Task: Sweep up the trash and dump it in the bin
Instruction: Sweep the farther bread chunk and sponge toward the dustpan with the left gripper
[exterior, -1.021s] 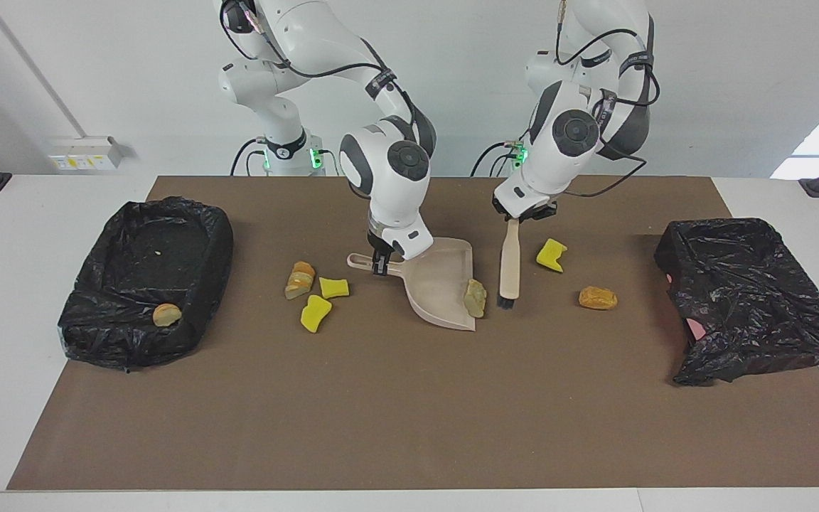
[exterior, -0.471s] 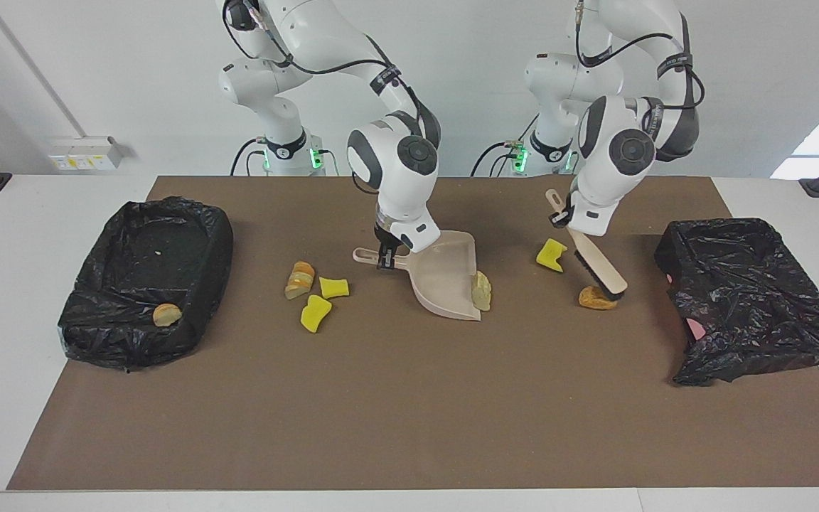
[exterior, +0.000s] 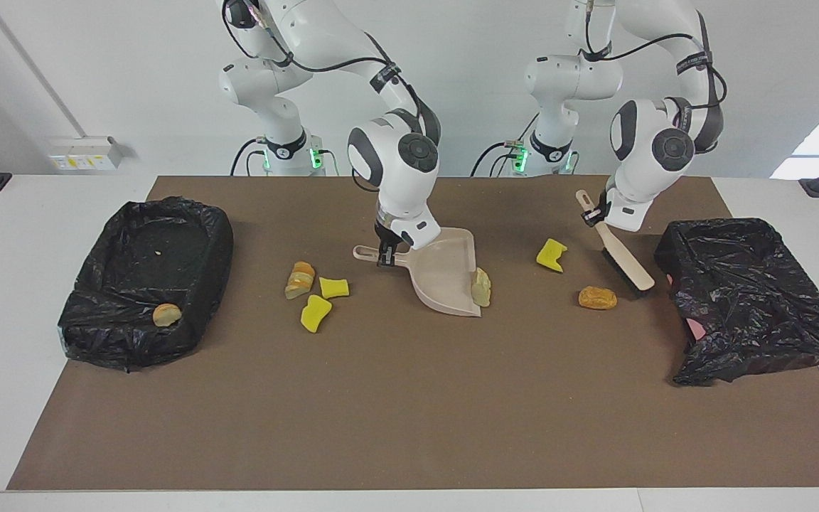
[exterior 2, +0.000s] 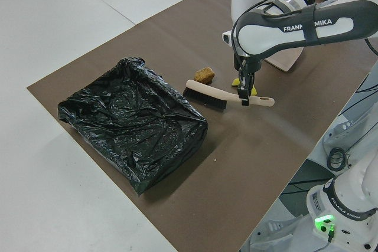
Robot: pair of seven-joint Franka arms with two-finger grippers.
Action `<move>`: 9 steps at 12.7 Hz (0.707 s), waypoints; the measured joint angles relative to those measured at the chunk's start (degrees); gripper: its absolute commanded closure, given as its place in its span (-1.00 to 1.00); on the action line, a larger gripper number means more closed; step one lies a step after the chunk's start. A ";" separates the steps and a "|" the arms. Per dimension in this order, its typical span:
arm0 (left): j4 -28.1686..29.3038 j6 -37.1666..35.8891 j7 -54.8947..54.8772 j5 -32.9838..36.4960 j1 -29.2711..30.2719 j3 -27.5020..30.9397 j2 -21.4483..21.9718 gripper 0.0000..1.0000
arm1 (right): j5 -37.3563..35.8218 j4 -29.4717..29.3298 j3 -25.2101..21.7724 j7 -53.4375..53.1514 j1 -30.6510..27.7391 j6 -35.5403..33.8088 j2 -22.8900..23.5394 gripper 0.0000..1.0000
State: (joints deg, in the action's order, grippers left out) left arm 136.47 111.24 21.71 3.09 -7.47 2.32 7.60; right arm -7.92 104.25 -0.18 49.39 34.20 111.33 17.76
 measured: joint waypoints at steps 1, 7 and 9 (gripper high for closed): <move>0.31 1.49 -2.77 -0.09 -0.61 -0.56 -0.65 1.00 | 0.00 0.02 0.00 0.00 0.00 0.00 0.00 1.00; 0.08 5.54 -9.54 -9.00 -13.28 -1.67 -2.89 1.00 | 0.00 0.09 0.00 -0.39 0.01 0.00 -0.04 1.00; -0.18 6.29 -9.81 -13.37 -18.68 -1.79 -2.93 1.00 | 0.00 0.11 0.00 -0.39 0.01 0.00 -0.05 1.00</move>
State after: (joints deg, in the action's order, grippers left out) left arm 136.29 117.53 11.90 -10.29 -26.15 0.52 4.67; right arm -7.92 104.36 -0.17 48.99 34.22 111.33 17.70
